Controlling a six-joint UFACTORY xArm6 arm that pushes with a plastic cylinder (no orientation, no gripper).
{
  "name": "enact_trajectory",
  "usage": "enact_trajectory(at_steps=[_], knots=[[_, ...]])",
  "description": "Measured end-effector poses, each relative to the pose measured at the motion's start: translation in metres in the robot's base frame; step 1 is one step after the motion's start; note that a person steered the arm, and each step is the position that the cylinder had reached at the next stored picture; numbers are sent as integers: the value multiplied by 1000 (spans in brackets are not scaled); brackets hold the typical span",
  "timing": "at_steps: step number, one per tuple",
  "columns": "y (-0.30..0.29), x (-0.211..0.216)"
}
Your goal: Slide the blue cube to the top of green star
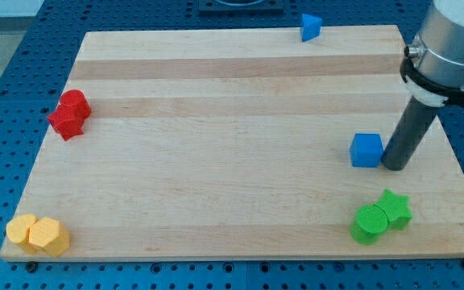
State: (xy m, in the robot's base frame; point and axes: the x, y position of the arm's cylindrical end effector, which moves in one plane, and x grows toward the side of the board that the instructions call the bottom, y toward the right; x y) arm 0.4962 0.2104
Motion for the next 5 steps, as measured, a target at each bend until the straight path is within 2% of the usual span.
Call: enact_trajectory(at_steps=[2, 3, 4, 5], knots=[[12, -73], [-37, -73], [-55, -41], [-32, -10]])
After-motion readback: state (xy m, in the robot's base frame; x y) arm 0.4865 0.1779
